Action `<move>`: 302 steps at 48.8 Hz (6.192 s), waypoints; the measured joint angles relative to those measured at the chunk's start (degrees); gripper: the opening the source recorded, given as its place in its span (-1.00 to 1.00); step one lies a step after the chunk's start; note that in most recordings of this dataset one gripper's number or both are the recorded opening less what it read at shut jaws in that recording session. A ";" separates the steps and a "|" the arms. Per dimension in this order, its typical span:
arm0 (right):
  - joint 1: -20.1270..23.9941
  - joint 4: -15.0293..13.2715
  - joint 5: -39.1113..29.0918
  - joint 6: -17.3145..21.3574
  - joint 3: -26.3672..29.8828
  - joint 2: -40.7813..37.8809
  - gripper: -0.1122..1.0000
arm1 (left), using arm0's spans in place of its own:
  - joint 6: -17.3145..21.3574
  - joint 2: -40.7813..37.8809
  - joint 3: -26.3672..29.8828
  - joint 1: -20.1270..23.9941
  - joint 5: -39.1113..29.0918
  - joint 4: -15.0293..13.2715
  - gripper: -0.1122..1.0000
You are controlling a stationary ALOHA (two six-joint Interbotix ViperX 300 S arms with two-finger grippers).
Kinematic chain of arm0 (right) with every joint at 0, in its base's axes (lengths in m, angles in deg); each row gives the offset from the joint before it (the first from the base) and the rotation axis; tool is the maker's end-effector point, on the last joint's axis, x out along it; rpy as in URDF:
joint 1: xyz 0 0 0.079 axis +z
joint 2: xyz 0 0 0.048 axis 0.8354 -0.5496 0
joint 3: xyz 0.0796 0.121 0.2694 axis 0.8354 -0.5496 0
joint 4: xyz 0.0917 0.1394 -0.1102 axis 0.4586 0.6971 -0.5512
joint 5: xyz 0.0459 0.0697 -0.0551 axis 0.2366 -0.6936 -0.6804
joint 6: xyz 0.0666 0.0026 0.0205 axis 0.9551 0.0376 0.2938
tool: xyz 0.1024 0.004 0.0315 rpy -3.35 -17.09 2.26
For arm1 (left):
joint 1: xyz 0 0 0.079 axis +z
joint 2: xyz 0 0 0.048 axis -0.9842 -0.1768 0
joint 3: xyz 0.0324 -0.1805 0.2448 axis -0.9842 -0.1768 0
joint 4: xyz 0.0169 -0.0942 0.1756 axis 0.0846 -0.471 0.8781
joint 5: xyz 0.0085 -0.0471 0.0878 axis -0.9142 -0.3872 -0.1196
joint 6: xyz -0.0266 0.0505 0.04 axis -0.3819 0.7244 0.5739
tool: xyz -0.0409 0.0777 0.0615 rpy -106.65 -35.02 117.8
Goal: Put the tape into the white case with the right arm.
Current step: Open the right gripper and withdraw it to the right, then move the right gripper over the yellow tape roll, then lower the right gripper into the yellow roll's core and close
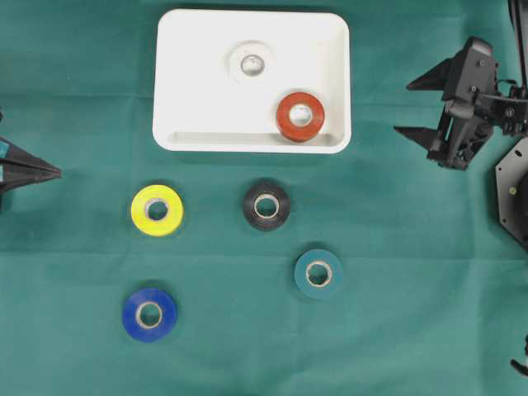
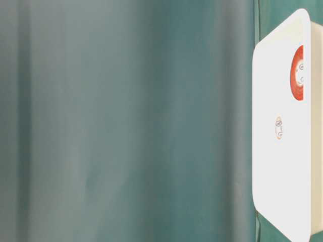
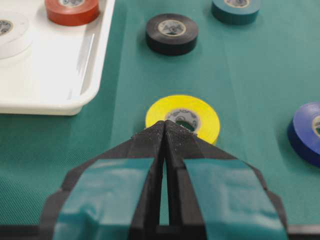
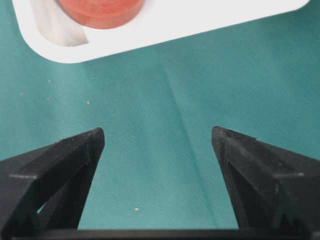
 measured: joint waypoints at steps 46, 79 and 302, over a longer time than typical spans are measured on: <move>22.76 0.09 0.44 4.04 -2.99 0.00 0.15 | 0.00 0.00 0.00 0.09 0.00 0.00 -0.79; 23.03 0.00 3.87 3.78 4.66 -10.63 0.14 | 0.09 0.00 0.00 0.09 0.00 0.00 -0.79; 27.33 -3.25 -7.73 3.08 68.12 -59.33 -0.76 | 0.00 0.00 -0.18 0.00 0.09 0.00 -0.79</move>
